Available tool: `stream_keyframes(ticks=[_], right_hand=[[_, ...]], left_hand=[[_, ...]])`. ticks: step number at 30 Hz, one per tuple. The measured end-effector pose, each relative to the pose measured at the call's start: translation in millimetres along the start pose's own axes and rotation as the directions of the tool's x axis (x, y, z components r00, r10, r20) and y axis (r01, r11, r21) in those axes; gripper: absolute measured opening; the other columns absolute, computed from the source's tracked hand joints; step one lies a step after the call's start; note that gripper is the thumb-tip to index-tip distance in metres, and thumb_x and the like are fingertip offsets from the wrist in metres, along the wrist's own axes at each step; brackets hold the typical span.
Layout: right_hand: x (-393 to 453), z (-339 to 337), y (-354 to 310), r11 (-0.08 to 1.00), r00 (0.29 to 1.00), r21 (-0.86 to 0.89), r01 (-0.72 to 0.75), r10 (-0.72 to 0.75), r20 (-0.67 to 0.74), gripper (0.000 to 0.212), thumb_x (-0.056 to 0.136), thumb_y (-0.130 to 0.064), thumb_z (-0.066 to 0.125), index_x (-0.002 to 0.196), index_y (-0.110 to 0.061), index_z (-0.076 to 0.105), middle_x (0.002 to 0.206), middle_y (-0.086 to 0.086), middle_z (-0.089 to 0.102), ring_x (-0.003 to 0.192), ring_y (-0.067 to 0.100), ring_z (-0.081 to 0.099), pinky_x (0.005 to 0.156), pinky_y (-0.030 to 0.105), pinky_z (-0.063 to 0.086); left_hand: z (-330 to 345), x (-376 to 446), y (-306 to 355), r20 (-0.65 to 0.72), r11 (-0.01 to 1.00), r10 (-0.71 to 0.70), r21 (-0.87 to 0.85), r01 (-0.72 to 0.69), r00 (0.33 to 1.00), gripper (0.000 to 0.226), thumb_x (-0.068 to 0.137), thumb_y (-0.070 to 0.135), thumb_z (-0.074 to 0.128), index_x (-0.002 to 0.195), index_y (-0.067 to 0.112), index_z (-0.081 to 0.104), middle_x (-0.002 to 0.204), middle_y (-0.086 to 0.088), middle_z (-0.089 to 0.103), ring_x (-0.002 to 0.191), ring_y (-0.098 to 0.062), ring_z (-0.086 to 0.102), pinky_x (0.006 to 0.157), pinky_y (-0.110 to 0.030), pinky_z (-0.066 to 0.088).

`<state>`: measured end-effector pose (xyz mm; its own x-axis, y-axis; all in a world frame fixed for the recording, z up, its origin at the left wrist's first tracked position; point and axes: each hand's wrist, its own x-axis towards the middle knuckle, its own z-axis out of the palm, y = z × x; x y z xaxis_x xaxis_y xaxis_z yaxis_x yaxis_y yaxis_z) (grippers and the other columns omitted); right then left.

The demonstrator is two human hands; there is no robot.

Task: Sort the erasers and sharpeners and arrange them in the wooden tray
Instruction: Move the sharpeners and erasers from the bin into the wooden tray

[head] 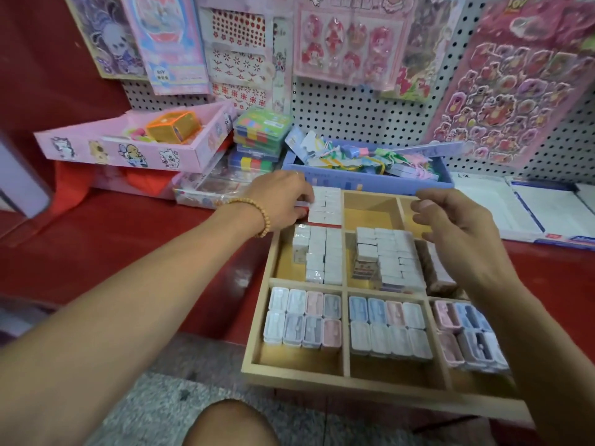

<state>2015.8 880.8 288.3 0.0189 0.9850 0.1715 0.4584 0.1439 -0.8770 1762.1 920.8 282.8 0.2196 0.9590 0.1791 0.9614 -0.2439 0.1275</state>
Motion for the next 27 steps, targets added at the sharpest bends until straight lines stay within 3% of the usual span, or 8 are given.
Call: stream_keyframes(ticks=[6, 10, 13, 15, 19, 22, 25, 27], right_hand=[[-12.8, -10.8, -6.0, 1.000, 1.000, 0.009, 0.005, -0.005, -0.015, 0.017, 0.103, -0.022, 0.049, 0.112, -0.027, 0.062, 0.108, -0.002, 0.070, 0.105, 0.019, 0.065, 0.100, 0.048, 0.050], [-25.7, -24.8, -7.9, 1.000, 1.000, 0.013, -0.007, 0.007, -0.021, 0.019, 0.103, -0.023, 0.049, 0.116, -0.021, 0.063, 0.109, 0.007, 0.069, 0.106, 0.025, 0.064, 0.099, 0.050, 0.049], [-33.4, -35.5, -9.3, 1.000, 0.999, 0.011, -0.007, 0.008, -0.042, 0.024, 0.103, -0.025, 0.050, 0.121, -0.019, 0.064, 0.108, -0.002, 0.069, 0.105, 0.016, 0.063, 0.100, 0.047, 0.049], [-37.6, -42.1, -9.5, 1.000, 0.998, 0.012, -0.004, 0.005, -0.058, 0.023, 0.102, -0.026, 0.051, 0.120, -0.019, 0.065, 0.107, -0.004, 0.069, 0.104, 0.013, 0.063, 0.100, 0.046, 0.050], [-49.4, -56.0, -10.1, 1.000, 0.998, 0.024, 0.001, 0.000, -0.066, 0.025, 0.102, -0.030, 0.052, 0.122, -0.023, 0.064, 0.110, -0.008, 0.069, 0.106, 0.010, 0.062, 0.100, 0.042, 0.050], [-60.5, -68.5, -14.4, 1.000, 0.995, 0.020, 0.007, -0.005, -0.096, 0.020, 0.102, -0.026, 0.052, 0.119, -0.024, 0.064, 0.105, -0.005, 0.069, 0.099, 0.012, 0.063, 0.090, 0.030, 0.050], [-75.6, -85.5, -18.3, 1.000, 0.989, 0.021, 0.008, -0.004, -0.150, 0.020, 0.101, -0.026, 0.054, 0.119, -0.024, 0.063, 0.104, -0.006, 0.070, 0.097, 0.010, 0.063, 0.087, 0.029, 0.049], [-91.1, -98.4, -19.2, 1.000, 0.984, 0.010, -0.001, 0.002, -0.176, 0.023, 0.100, -0.026, 0.055, 0.121, -0.022, 0.063, 0.103, -0.008, 0.069, 0.095, 0.007, 0.062, 0.086, 0.029, 0.048]], left_hand=[[-6.1, -1.5, 4.4, 0.029, 1.000, -0.004, -0.018, 0.004, 1.000, 0.025, 0.091, 0.019, 0.065, 0.114, 0.014, 0.071, 0.115, -0.003, 0.064, 0.106, -0.022, 0.055, 0.081, -0.023, 0.034], [-14.1, -4.4, 8.3, 0.116, 0.999, -0.025, -0.034, 0.029, 0.993, 0.021, 0.096, 0.017, 0.057, 0.105, 0.009, 0.074, 0.092, 0.000, 0.067, 0.084, -0.016, 0.057, 0.078, -0.024, 0.039], [-16.3, -5.8, 9.1, 0.202, 0.996, -0.047, -0.062, 0.061, 0.978, 0.028, 0.098, 0.014, 0.050, 0.118, 0.013, 0.070, 0.125, 0.000, 0.064, 0.117, -0.021, 0.055, 0.098, -0.027, 0.043], [-19.0, -6.3, 11.2, 0.275, 0.997, -0.057, -0.031, 0.069, 0.960, 0.033, 0.098, 0.011, 0.046, 0.123, 0.014, 0.066, 0.136, -0.004, 0.055, 0.126, -0.023, 0.049, 0.106, -0.034, 0.041], [-35.5, -11.2, 20.8, 0.249, 0.994, -0.102, -0.017, 0.110, 0.963, 0.032, 0.099, 0.026, 0.050, 0.126, 0.014, 0.063, 0.125, -0.010, 0.062, 0.115, -0.026, 0.056, 0.087, -0.029, 0.042], [-47.2, -23.2, 38.2, 0.128, 0.966, -0.113, -0.218, 0.139, 0.985, 0.034, 0.095, 0.024, 0.057, 0.128, 0.015, 0.061, 0.126, -0.003, 0.062, 0.109, -0.017, 0.059, 0.093, -0.028, 0.044], [-55.5, -50.6, 75.7, 0.032, 0.822, -0.098, -0.561, 0.099, 0.995, 0.017, 0.093, 0.020, 0.062, 0.109, 0.019, 0.068, 0.105, 0.007, 0.067, 0.085, -0.004, 0.063, 0.081, -0.021, 0.048], [-57.7, -75.7, 106.5, -0.004, 0.715, -0.075, -0.697, 0.051, 0.997, 0.010, 0.092, 0.022, 0.063, 0.101, 0.024, 0.068, 0.097, 0.010, 0.069, 0.083, -0.006, 0.066, 0.079, -0.023, 0.051]])
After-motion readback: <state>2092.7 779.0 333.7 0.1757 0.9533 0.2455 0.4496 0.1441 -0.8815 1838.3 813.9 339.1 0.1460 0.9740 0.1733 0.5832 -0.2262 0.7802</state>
